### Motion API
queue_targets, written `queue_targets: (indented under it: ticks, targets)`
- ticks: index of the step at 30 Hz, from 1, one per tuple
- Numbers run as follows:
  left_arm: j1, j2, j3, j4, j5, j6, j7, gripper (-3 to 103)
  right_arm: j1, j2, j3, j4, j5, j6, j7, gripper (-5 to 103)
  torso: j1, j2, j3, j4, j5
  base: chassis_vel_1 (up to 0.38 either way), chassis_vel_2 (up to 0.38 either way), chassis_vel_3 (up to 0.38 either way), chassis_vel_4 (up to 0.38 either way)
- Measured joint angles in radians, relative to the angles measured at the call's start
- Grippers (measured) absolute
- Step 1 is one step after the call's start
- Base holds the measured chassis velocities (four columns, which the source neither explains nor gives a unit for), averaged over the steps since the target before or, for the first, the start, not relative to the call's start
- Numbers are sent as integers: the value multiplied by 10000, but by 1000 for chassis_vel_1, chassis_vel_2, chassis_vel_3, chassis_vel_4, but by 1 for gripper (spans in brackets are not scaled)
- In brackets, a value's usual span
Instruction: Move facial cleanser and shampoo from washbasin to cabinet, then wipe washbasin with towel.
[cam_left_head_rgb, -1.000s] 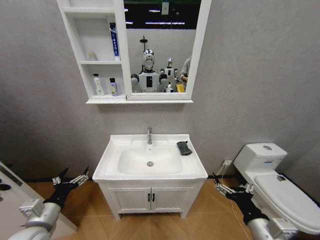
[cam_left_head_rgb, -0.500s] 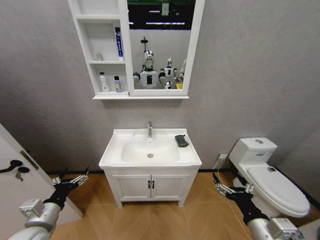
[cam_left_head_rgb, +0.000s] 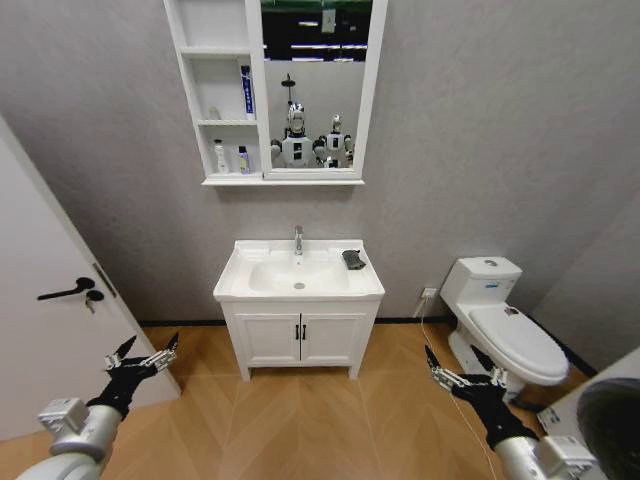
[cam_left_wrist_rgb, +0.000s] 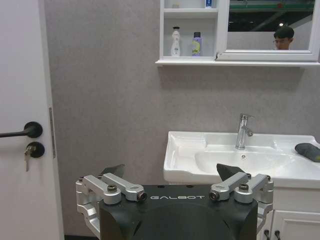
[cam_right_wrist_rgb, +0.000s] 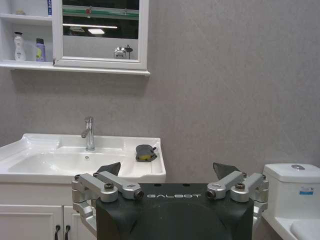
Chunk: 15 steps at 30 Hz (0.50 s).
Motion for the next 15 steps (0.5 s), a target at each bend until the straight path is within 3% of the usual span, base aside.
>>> queue_targets:
  ticks: [4,7,9,11,15]
  targets:
    - [0,0,0,0,0,0,-1,100,-1,0,0,1,0,0,0,100,-3,2,-2,1,-8,362,-343,-352,343]
    - [-1,0,1,-1,0,0,5,100,1,-3,0,-1,0,0,0,100,9,-4,4,0,9,365,-351,-352,357]
    - [0,0,0,0,0,0,0,100,1,-1,0,1,0,0,-1,100,2,-1,0,0,-12,315,-353,-337,332]
    - [-1,0,0,-1,0,1,-1,100,1,-1,0,0,0,0,-1,100,5,-3,3,0,11,371,-327,-360,339]
    - [0,0,0,0,0,1,0,100,1,-1,0,2,0,1,-1,100,-1,1,-2,0,-9,346,-355,-363,348]
